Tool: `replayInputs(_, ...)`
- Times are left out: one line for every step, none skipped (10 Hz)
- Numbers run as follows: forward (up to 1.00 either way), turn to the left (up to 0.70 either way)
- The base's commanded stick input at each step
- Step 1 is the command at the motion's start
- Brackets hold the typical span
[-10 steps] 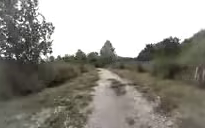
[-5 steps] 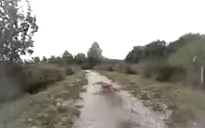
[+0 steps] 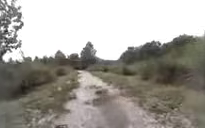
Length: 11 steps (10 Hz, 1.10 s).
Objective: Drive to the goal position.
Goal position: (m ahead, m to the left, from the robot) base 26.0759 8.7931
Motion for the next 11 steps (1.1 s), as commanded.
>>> replayInputs(0.85,0.00)
replayInputs(0.85,0.18)
replayInputs(0.85,0.34)
replayInputs(0.85,0.33)
replayInputs(0.85,0.23)
replayInputs(0.85,0.00)
replayInputs(0.85,0.00)
replayInputs(0.85,0.00)
replayInputs(0.85,0.00)
replayInputs(0.85,0.00)
replayInputs(0.85,0.00)
